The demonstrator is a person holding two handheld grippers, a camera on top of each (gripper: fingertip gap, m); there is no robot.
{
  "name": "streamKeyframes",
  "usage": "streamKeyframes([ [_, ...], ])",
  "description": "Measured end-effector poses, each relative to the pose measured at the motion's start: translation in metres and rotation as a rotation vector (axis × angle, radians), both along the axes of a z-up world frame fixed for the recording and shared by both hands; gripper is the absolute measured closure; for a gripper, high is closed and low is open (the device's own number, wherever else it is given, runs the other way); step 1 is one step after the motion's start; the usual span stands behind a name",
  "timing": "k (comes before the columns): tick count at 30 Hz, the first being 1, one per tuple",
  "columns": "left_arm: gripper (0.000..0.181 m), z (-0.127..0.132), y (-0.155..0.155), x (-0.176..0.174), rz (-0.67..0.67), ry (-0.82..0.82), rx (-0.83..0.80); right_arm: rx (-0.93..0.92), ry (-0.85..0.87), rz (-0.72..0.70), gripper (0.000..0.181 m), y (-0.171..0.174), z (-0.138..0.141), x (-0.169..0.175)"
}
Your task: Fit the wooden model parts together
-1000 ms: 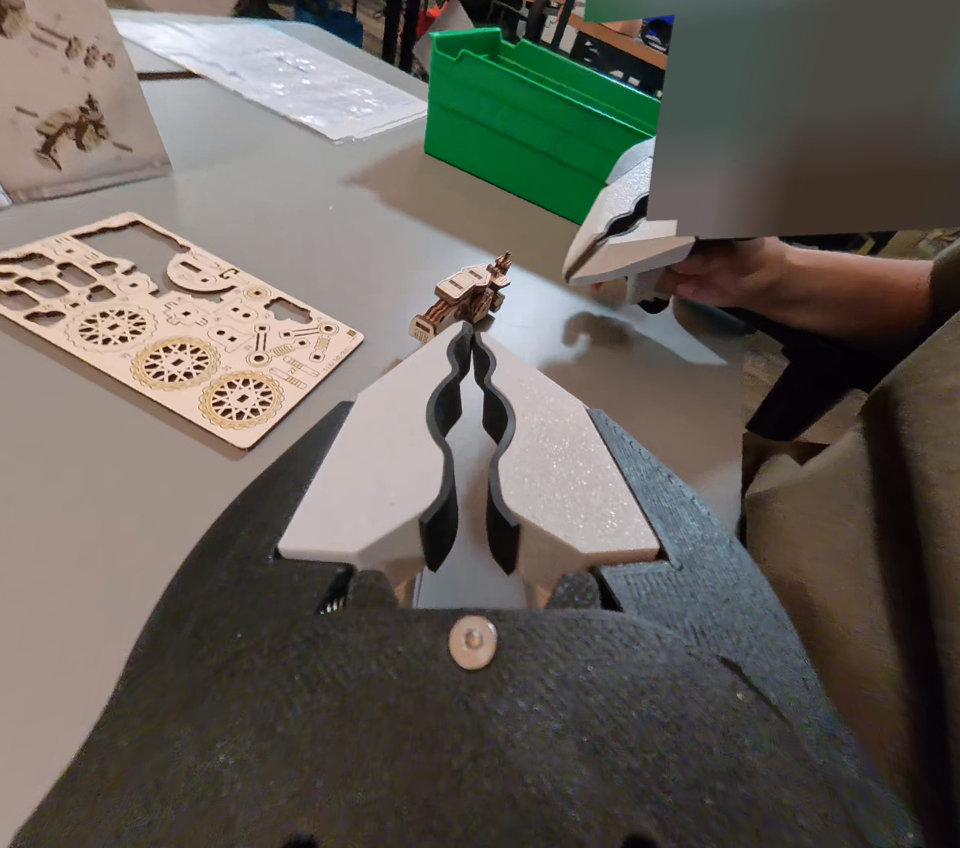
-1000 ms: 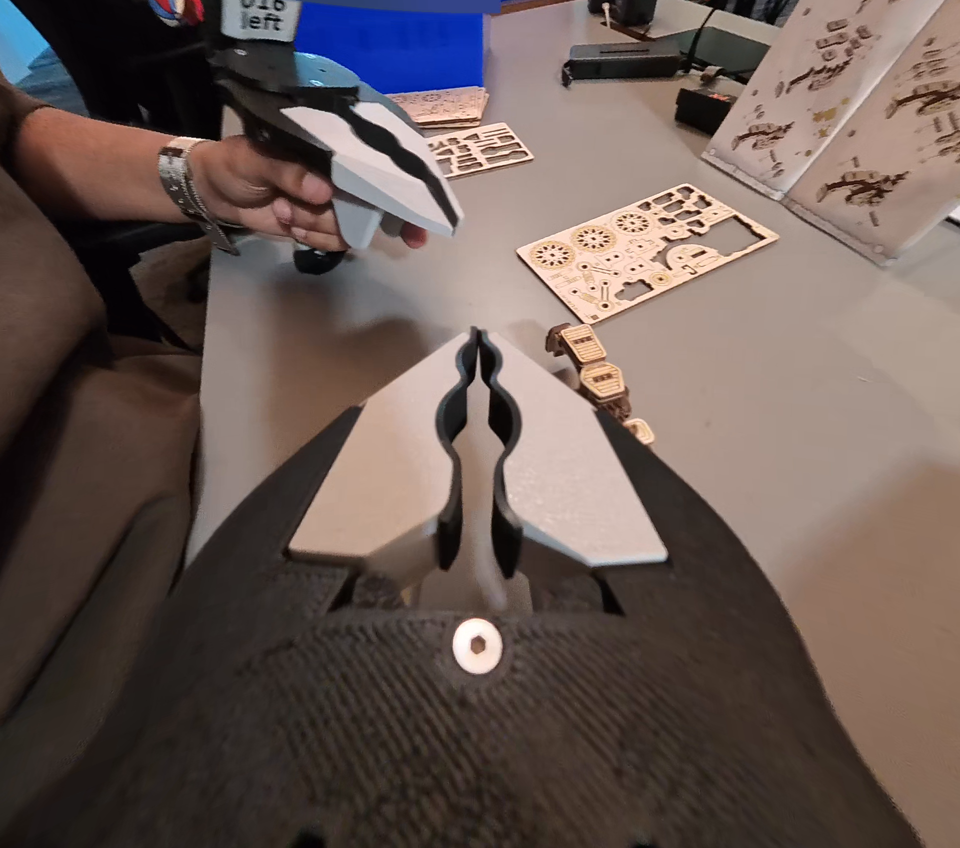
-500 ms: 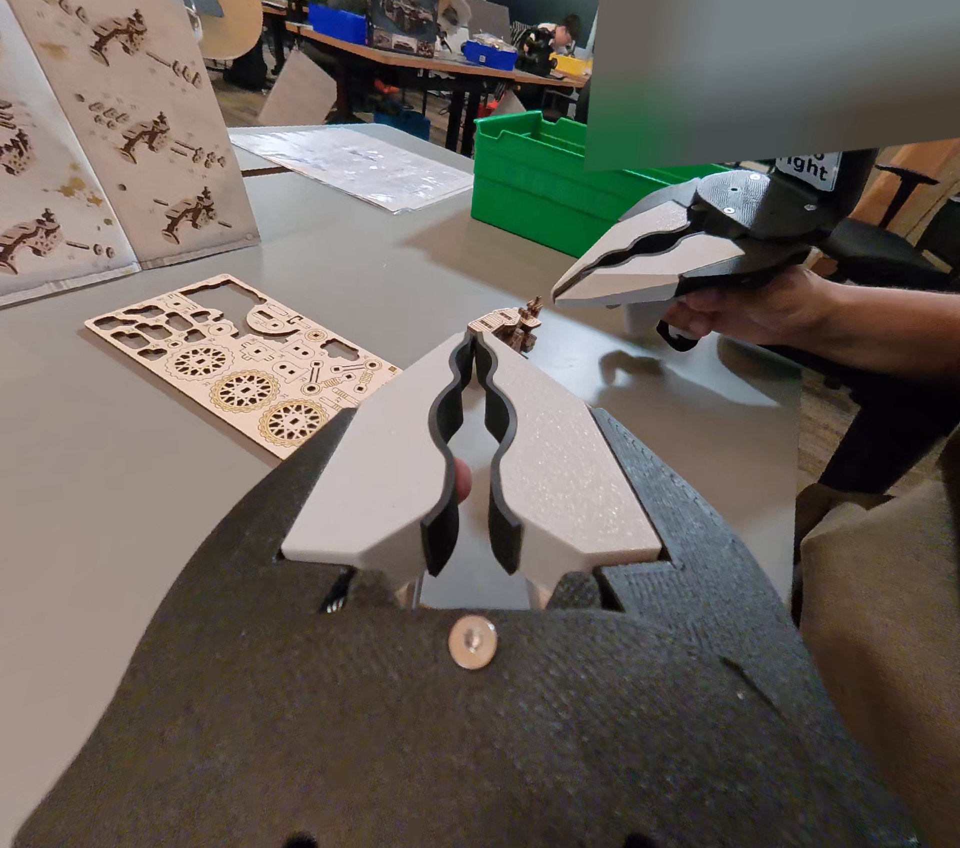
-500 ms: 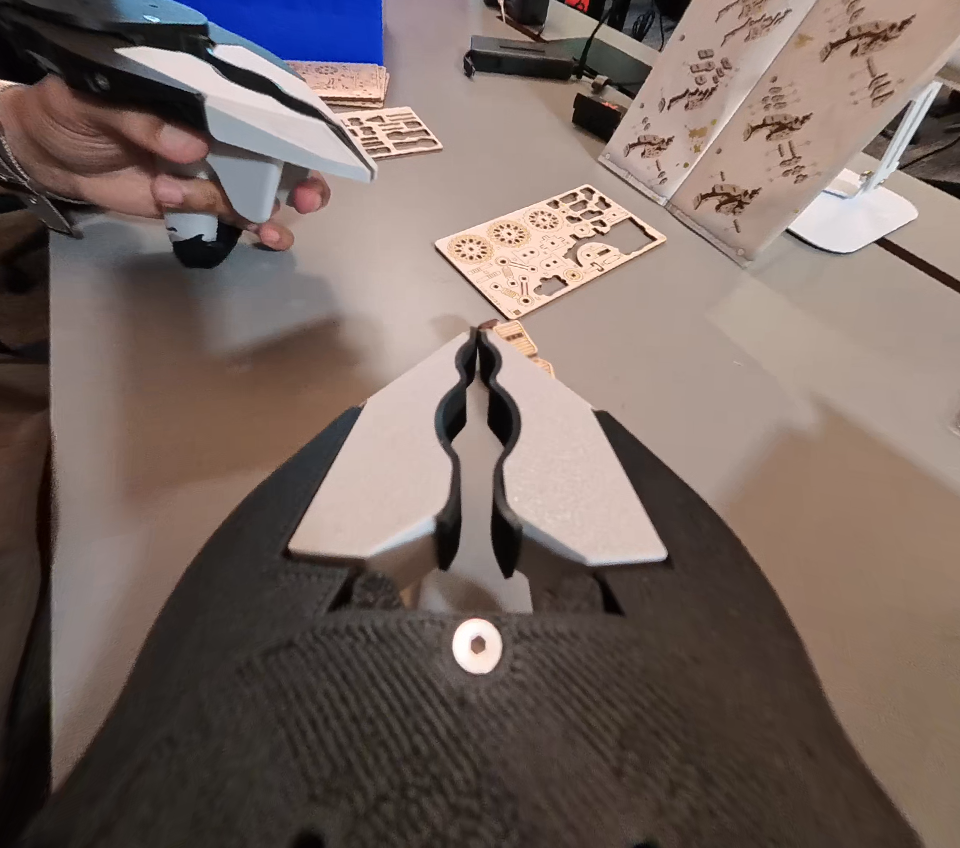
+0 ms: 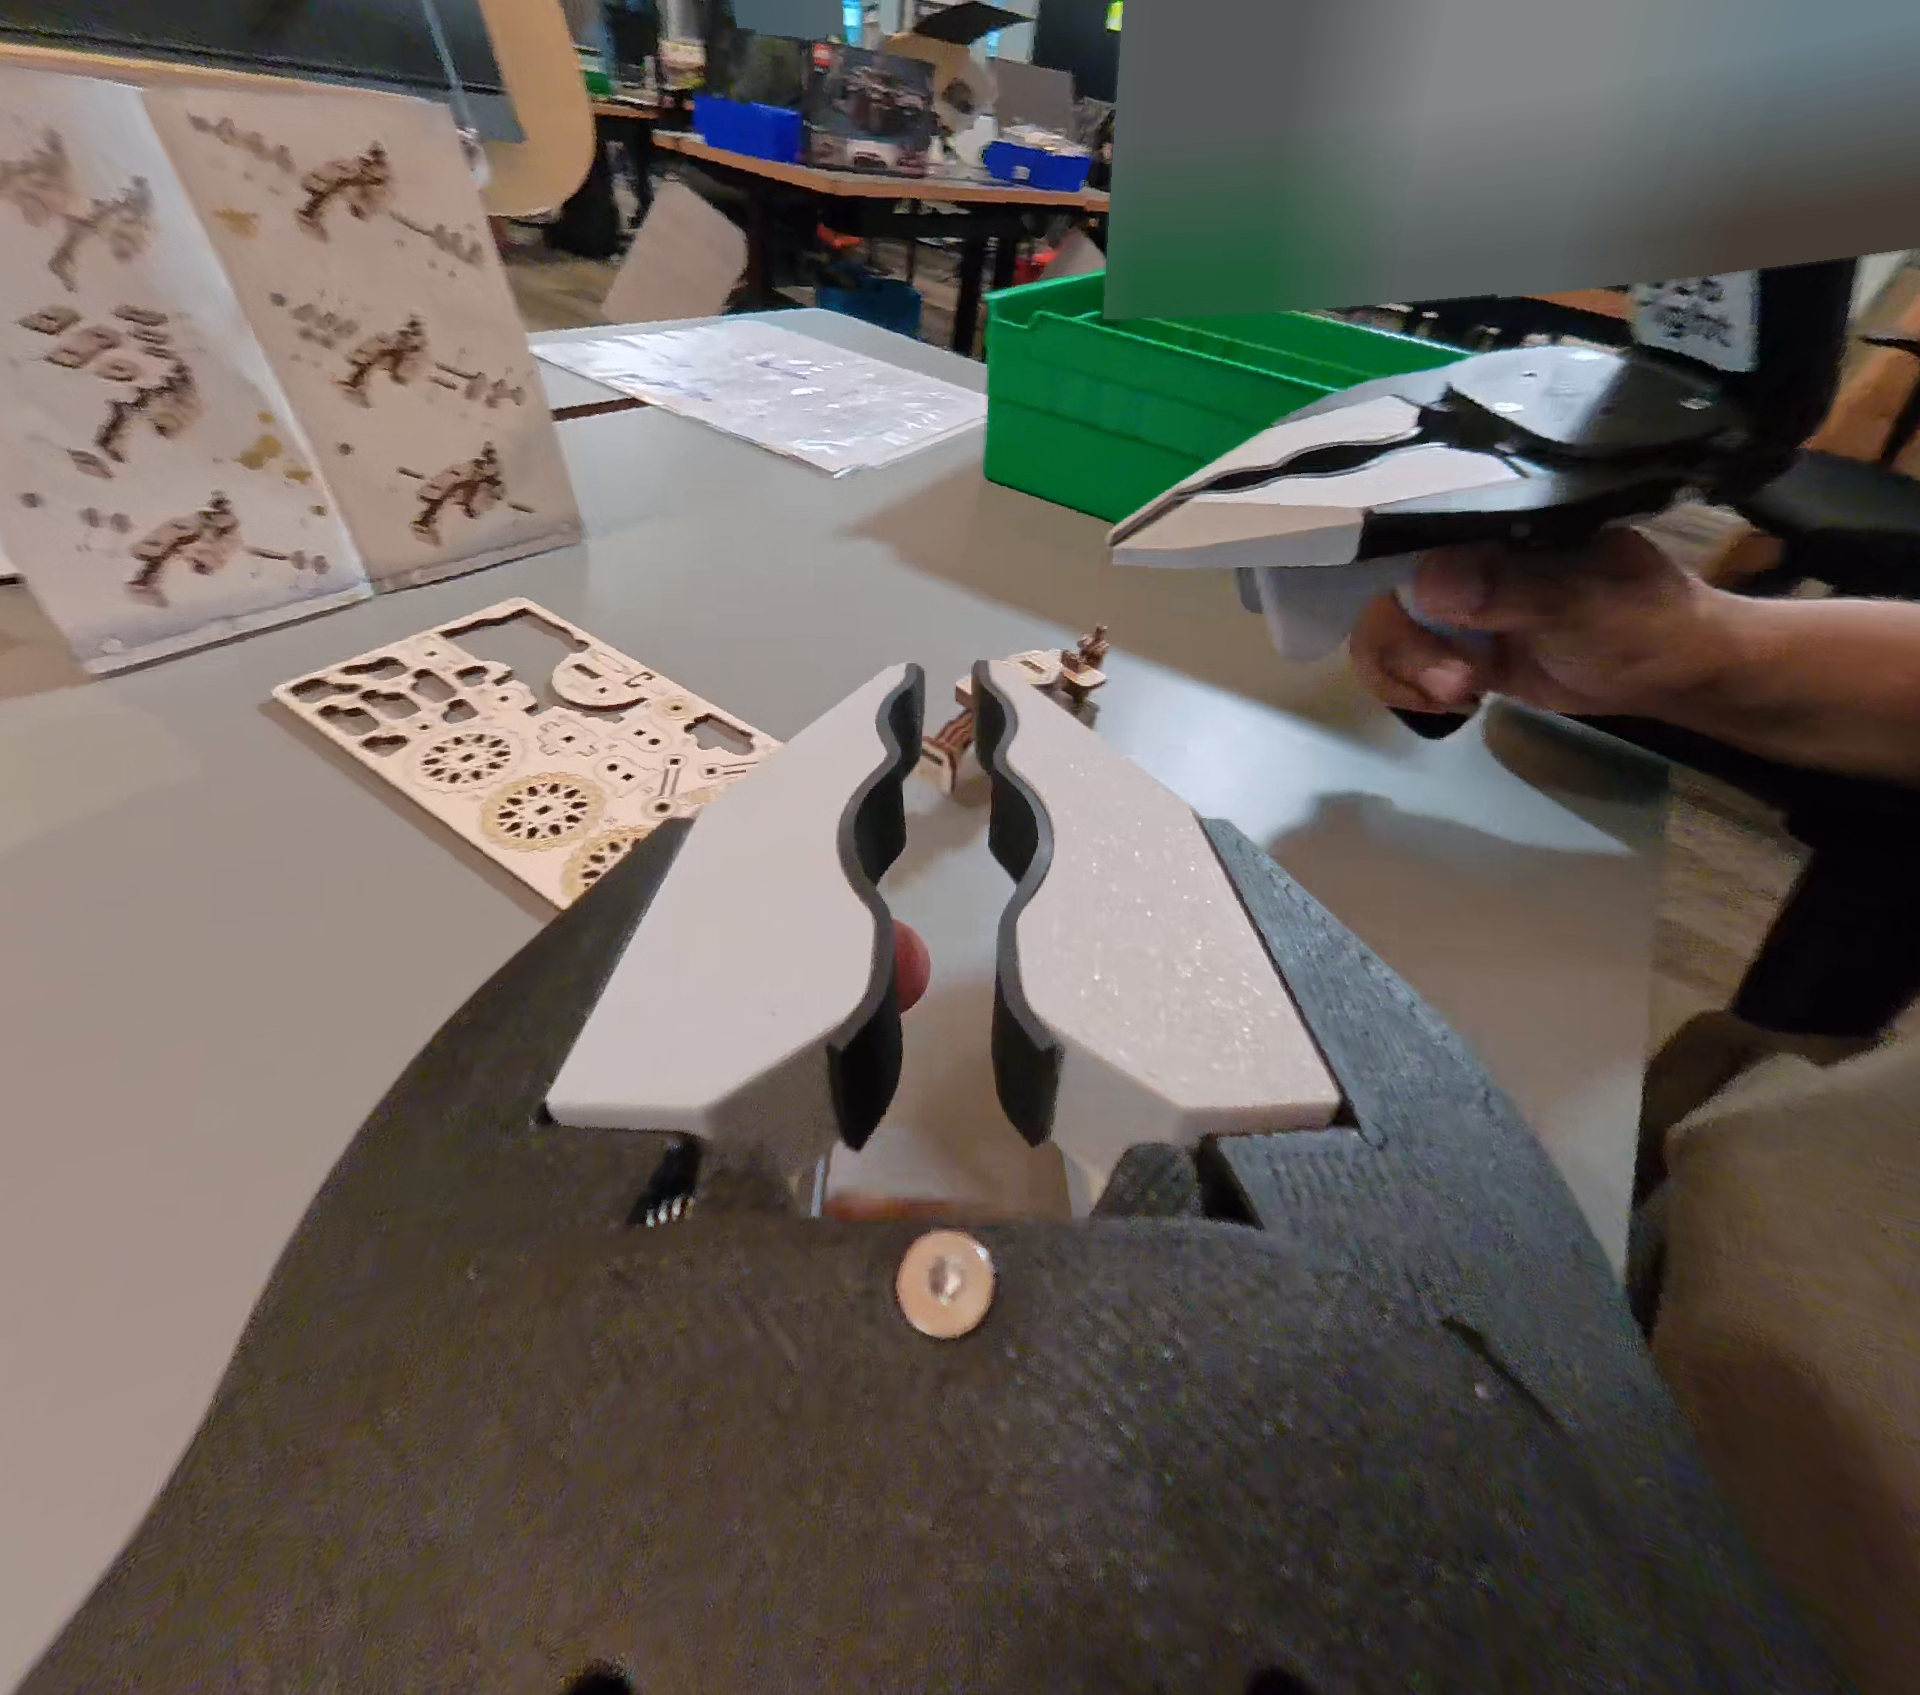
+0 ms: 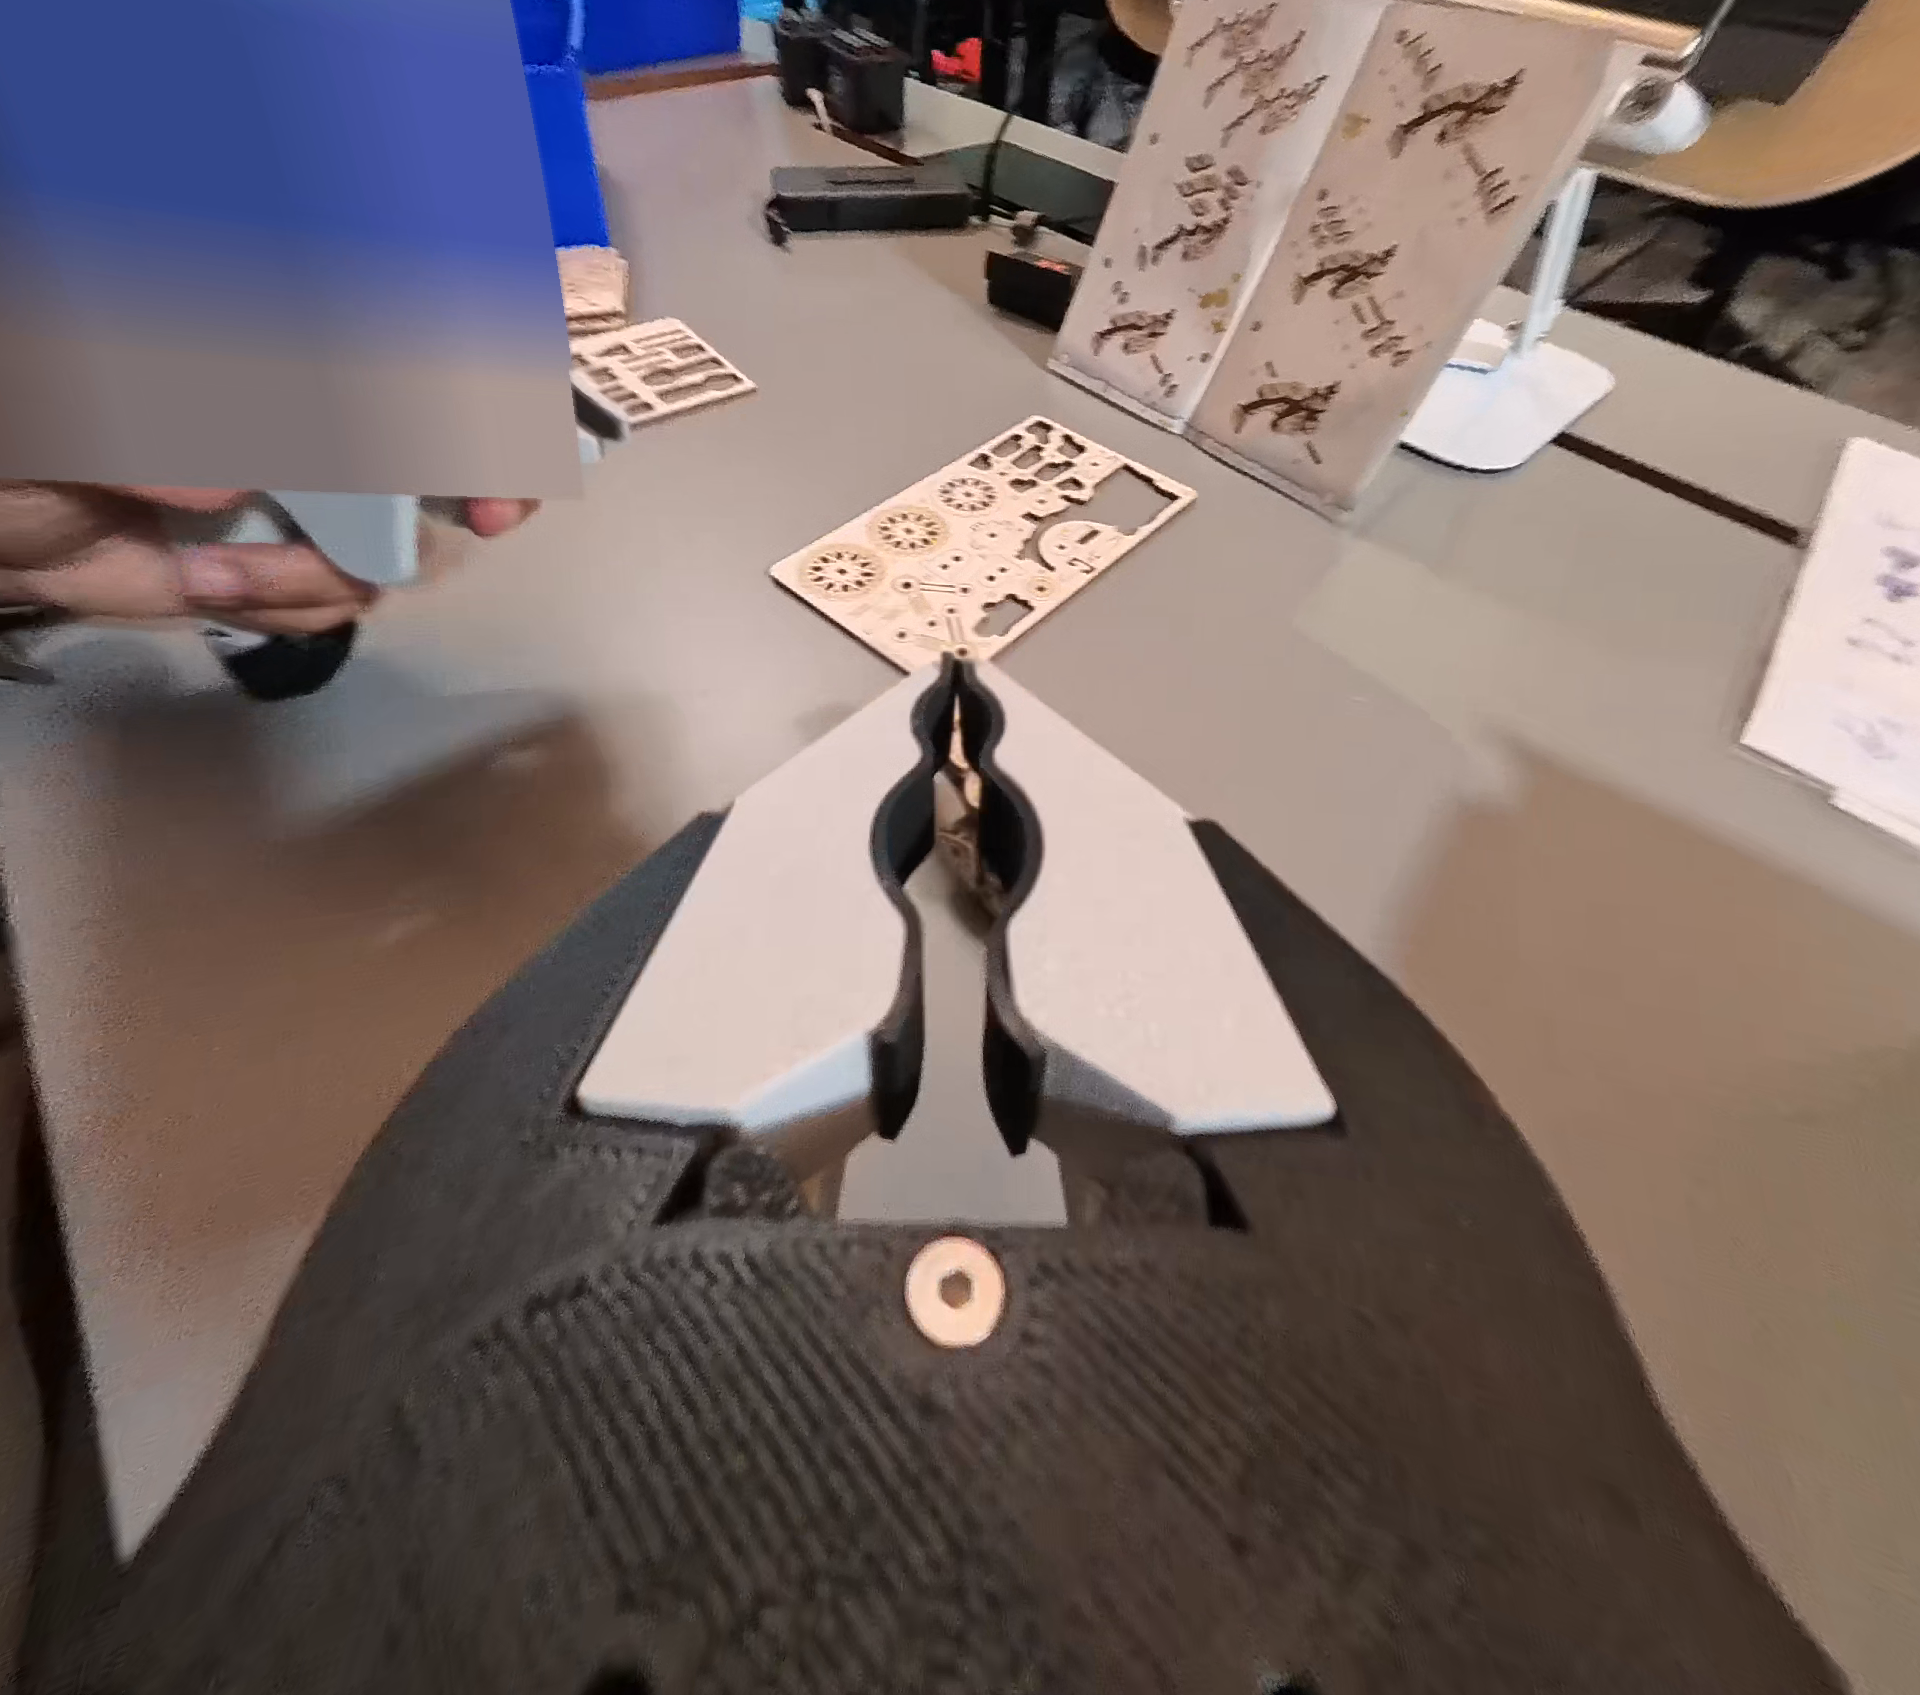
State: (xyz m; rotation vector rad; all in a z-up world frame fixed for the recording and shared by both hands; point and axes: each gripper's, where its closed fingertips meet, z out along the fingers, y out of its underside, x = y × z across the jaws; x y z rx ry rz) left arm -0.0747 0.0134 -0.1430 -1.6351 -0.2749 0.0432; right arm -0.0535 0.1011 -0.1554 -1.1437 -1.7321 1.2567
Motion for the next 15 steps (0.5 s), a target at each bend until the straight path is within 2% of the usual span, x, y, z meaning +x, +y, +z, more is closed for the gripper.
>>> streamKeyframes([
  [3,0.176,0.004,-0.001,-0.001,0.032,0.024,-0.002,0.098,0.041,-0.035,0.181,0.000,0.005,0.001],
  [6,0.176,0.005,-0.003,-0.004,0.066,0.065,-0.005,0.075,0.064,-0.008,0.181,-0.008,0.012,0.005],
  [9,0.174,0.001,-0.002,-0.002,0.060,0.066,-0.021,0.172,0.081,-0.028,0.181,0.005,0.009,0.005],
  [13,0.170,-0.001,-0.001,-0.002,0.044,0.027,-0.022,0.308,0.251,-0.094,0.181,0.023,0.018,0.007],
  [15,0.168,-0.003,-0.001,-0.002,0.039,0.012,-0.028,0.299,0.310,-0.092,0.181,0.020,0.027,0.010],
])
